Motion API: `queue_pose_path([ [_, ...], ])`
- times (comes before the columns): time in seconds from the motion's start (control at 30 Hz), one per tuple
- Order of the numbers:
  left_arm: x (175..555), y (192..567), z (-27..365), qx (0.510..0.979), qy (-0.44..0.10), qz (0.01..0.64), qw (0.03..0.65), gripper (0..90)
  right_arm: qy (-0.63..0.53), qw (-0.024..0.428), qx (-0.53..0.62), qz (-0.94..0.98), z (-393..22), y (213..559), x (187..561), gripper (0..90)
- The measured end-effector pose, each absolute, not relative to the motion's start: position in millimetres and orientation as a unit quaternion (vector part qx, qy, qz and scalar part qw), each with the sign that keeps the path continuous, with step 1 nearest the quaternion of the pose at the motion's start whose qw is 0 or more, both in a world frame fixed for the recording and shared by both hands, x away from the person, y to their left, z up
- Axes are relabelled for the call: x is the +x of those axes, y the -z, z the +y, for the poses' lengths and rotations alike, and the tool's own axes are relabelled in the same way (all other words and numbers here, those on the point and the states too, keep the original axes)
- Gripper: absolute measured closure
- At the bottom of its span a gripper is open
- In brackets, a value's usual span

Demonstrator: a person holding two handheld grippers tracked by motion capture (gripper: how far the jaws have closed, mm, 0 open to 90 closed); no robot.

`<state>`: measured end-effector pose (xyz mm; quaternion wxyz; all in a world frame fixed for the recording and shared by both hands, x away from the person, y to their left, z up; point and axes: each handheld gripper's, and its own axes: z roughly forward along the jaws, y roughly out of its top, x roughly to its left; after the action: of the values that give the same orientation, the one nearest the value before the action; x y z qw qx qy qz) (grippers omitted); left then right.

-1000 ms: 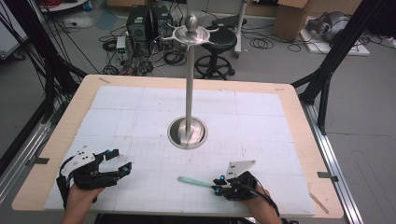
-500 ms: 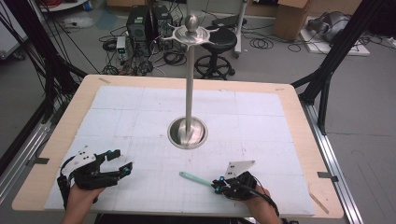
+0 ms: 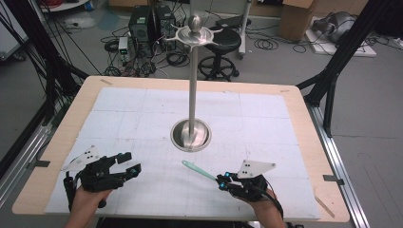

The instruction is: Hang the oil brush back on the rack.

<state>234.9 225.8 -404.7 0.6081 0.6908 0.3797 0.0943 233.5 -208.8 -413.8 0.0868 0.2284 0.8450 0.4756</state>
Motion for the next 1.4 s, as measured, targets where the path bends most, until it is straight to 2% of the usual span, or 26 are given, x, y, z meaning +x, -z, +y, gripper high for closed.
queue_pose_path([
  [0.3, 241.2, 386.0, 198.4, 0.690, -0.077, 0.356, 0.625, 28.3, -0.530, 0.112, 0.220, 0.811, -193.5, 392.7, 238.8, 82.8],
  [0.47, 246.2, 369.6, 184.0, 0.675, -0.057, 0.339, 0.653, 28.5, -0.571, 0.117, 0.222, 0.782, -186.6, 379.9, 240.7, 82.9],
  [0.57, 249.0, 362.4, 176.0, 0.668, -0.034, 0.323, 0.669, 33.9, -0.588, 0.114, 0.216, 0.771, -181.7, 374.9, 240.5, 82.8],
  [0.97, 254.9, 359.0, 160.5, 0.666, -0.010, 0.329, 0.669, 32.4, -0.604, 0.120, 0.204, 0.761, -168.6, 370.5, 239.1, 82.7],
  [1.13, 258.2, 359.8, 157.9, 0.661, 0.009, 0.339, 0.669, 35.9, -0.606, 0.119, 0.195, 0.762, -164.2, 370.3, 237.9, 82.7],
  [1.4, 265.2, 360.5, 152.7, 0.654, 0.042, 0.342, 0.673, 49.2, -0.602, 0.116, 0.192, 0.767, -156.7, 374.3, 237.1, 82.7],
])
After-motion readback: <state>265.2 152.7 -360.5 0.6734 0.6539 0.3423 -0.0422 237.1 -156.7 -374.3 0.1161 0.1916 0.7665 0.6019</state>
